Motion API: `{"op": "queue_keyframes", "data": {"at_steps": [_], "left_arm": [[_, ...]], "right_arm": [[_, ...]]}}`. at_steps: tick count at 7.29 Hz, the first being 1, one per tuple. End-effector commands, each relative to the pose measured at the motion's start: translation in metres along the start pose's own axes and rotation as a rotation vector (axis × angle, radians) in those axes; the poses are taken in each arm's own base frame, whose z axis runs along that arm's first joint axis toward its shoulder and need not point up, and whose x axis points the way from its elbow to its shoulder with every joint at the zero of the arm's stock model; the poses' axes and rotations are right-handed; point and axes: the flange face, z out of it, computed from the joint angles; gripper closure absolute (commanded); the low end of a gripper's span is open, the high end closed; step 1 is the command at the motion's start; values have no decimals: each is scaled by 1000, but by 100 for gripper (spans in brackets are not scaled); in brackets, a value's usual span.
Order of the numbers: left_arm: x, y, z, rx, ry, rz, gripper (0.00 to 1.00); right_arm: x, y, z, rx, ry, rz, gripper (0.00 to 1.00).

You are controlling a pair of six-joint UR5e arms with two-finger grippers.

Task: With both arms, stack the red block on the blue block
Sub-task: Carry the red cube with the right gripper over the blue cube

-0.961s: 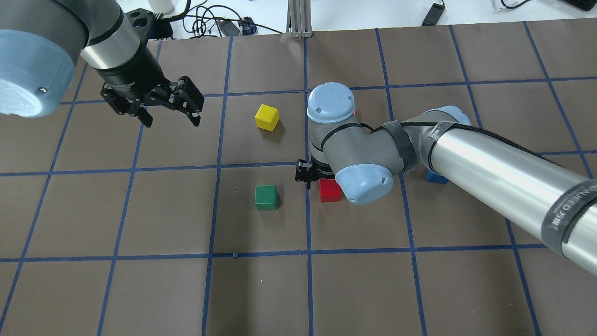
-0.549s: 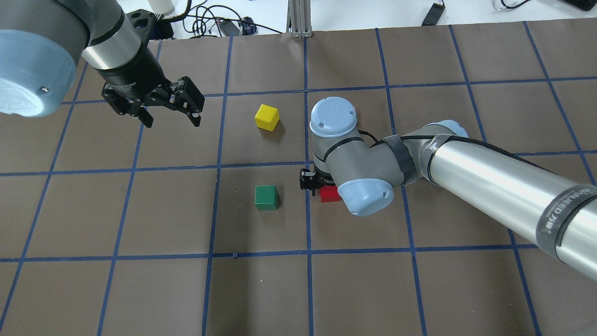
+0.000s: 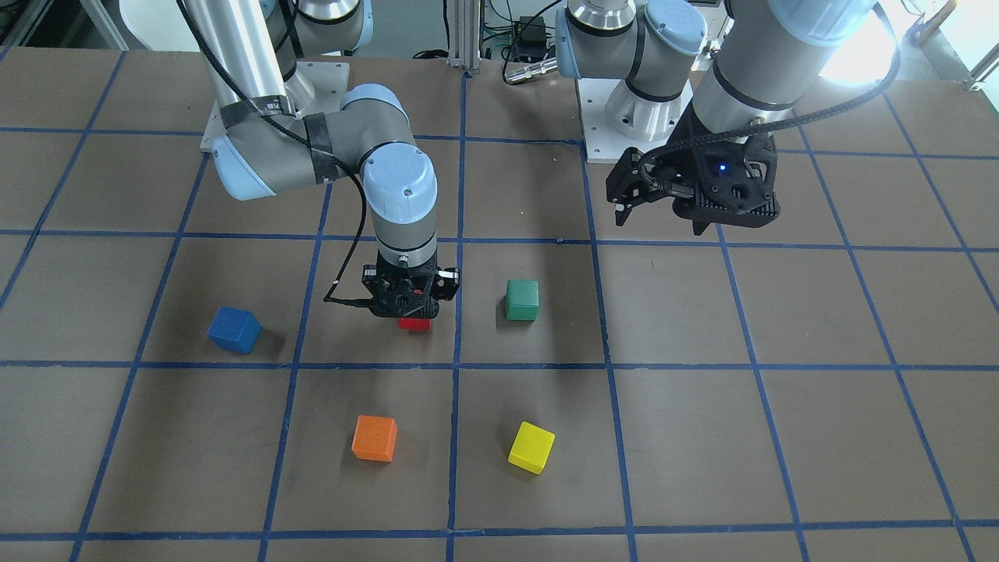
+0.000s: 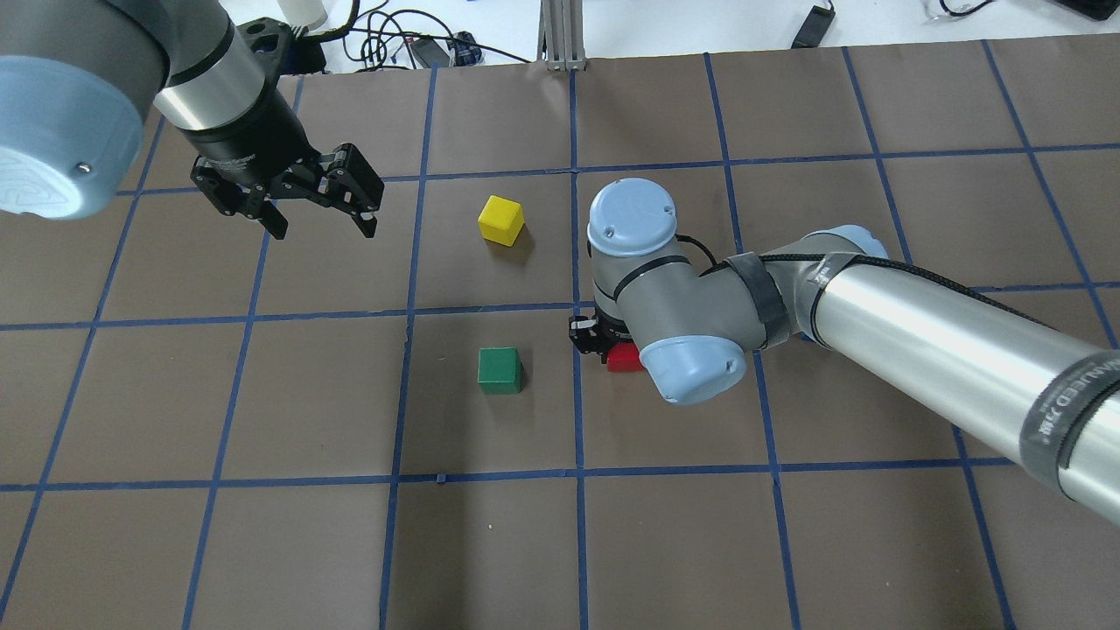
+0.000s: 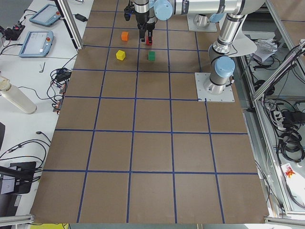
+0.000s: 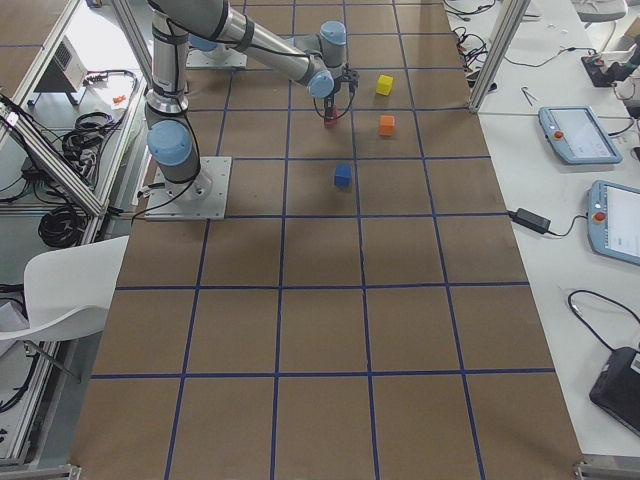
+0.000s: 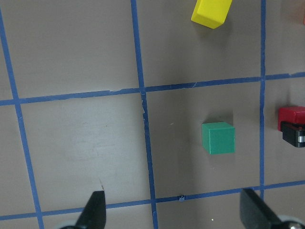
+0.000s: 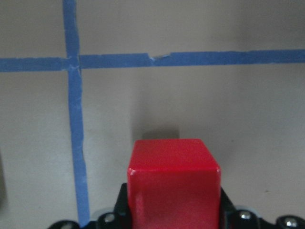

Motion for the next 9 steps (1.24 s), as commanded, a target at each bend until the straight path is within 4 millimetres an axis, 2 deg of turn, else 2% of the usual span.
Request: {"op": "queue_keyframes", "data": {"at_steps": [1,3,4,5,6,7,8,9], "left_arm": [[0,-1,1,-2,-1,2,0],[0,-3,3,-7,1,0,0],[-1,-3,4,-8,1,0,0],[-1,-4,5,-10,1,-2,0],[-1,-4,6,-11,1,-2,0],[-1,-4,6,-11,1,-2,0],[-1,-5,6,-11,1,-2,0],[-1,-5,6,-11,1,-2,0]], "right_arm": [[58,-14,-32,-7,39,-32,83],[158,-44,-52,-8,36,17,83],[195,-51,-55,-14,34,73,83],[222,-56,-54,-19,33,123,84],[239,-58,-53,-31,32,132,84],[247,-57,-50,-38,31,137,84],[250,-50,-43,-57,32,131,84],[251,-43,-45,-53,28,136,84]]}}
